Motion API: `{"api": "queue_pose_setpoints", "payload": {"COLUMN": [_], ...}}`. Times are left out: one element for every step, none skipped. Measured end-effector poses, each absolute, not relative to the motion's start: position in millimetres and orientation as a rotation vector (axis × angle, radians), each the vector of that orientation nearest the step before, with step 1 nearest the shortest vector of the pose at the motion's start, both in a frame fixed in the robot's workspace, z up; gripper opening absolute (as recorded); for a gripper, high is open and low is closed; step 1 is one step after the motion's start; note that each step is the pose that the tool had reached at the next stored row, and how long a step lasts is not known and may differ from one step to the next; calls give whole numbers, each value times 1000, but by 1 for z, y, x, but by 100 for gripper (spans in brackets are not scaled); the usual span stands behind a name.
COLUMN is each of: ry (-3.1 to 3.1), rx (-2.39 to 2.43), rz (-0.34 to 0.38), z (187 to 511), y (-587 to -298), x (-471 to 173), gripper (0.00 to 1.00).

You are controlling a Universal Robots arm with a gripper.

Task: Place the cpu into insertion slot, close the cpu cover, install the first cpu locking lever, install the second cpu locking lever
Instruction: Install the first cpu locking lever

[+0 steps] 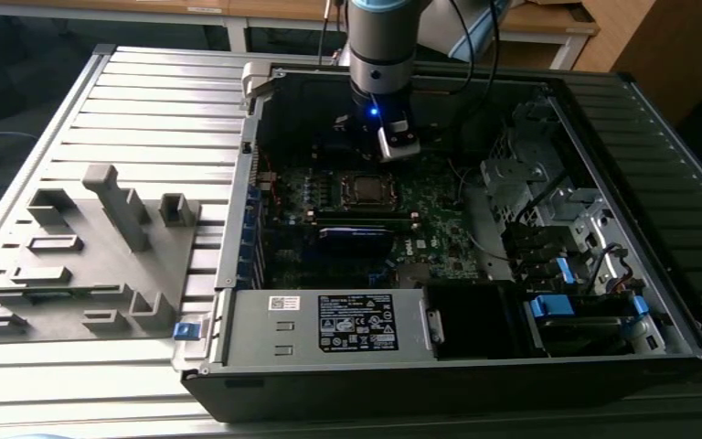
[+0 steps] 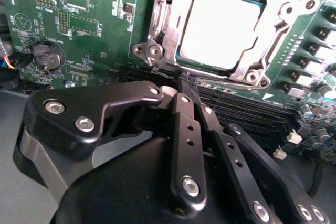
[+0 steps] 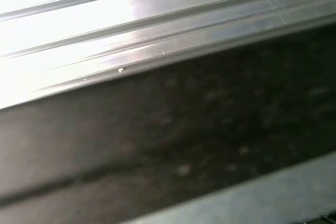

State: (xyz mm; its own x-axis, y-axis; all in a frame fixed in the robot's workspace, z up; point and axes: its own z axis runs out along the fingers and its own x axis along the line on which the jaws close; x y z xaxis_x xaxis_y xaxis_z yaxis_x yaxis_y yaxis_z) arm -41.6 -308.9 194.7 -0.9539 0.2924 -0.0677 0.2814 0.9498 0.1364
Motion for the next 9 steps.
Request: {"api": "queue_pose_setpoints", "payload": {"ry": [3016,3016,3016,3016,3016,3016,3016,3016,3016], "rx": [445,445,445,445,445,445,445,445,445], "rz": [192,192,192,192,192,192,192,192,192], "z": [195,195,195,195,195,195,195,195,195], "y": [-309,-309,-309,-309,-309,-309,-309,-309,-309], "x": [-41,-41,-41,-41,-40,-40,-39,-39,-39], "gripper": [11,11,11,11,11,11,11,11,11]}}
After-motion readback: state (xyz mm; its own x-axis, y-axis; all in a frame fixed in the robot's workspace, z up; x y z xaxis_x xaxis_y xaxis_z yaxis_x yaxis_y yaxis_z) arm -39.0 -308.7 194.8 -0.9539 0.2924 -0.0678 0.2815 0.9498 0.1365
